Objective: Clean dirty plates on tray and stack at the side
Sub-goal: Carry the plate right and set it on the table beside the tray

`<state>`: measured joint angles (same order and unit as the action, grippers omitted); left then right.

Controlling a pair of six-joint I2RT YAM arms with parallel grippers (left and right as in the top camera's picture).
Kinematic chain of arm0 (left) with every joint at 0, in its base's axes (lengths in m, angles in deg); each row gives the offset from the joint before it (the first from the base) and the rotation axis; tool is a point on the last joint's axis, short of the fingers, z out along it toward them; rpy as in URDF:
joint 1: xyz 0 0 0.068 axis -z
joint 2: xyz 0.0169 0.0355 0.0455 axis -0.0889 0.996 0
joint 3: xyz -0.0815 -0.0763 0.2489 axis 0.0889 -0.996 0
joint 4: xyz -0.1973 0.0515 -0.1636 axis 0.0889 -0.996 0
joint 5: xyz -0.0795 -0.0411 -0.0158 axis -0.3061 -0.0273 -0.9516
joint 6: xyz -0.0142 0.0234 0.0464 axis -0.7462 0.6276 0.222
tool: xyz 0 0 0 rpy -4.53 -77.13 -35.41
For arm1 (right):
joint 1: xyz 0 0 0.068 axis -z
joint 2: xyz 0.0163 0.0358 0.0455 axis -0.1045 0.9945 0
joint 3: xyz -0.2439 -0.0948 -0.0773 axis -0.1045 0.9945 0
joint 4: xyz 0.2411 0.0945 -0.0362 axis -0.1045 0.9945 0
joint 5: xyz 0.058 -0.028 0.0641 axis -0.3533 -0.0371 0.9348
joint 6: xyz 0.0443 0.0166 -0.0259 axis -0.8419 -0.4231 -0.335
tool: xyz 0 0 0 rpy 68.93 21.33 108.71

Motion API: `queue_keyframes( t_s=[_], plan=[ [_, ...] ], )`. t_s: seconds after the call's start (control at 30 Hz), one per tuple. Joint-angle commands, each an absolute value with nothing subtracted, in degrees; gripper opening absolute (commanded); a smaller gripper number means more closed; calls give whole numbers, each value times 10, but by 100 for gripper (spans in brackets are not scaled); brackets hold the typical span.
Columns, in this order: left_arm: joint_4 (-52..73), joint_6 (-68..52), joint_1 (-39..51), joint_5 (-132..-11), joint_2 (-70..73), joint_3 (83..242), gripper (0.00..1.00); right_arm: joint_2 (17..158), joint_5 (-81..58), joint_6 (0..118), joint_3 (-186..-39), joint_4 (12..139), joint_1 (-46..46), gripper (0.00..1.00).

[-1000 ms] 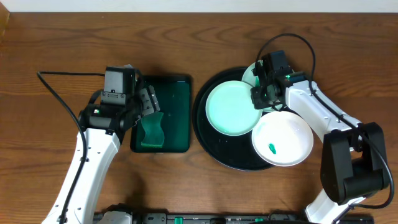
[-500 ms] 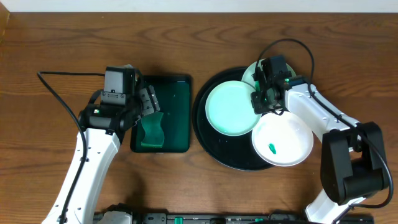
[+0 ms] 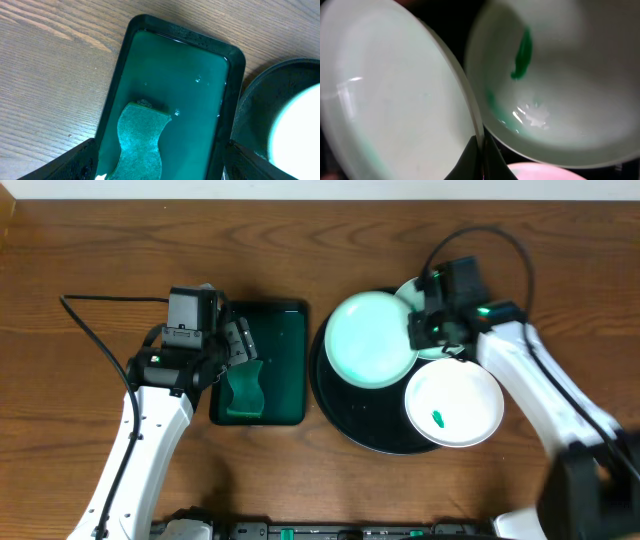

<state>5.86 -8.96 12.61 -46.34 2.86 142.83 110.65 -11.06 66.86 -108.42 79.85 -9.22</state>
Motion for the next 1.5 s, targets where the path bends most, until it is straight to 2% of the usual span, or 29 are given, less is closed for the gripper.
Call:
queue_keyframes(
  t_s=[0.0, 0.3, 0.57, 0.93, 1.47],
  plan=[
    [58, -84, 124, -456, 29, 1441, 80, 1006, -93, 646, -1107, 799, -67, 1],
    [58, -84, 124, -456, 29, 1441, 80, 853, -113, 612, -1107, 795, 59, 1],
    [58, -84, 124, -456, 29, 1441, 80, 849, -206, 612, -1105, 801, 199, 1],
    [58, -84, 124, -456, 29, 1441, 80, 974, -270, 588, -1105, 804, 320, 1],
    [58, -84, 124, -456, 29, 1441, 80, 1232, -282, 586, -1105, 769, 349, 1]
  ],
)
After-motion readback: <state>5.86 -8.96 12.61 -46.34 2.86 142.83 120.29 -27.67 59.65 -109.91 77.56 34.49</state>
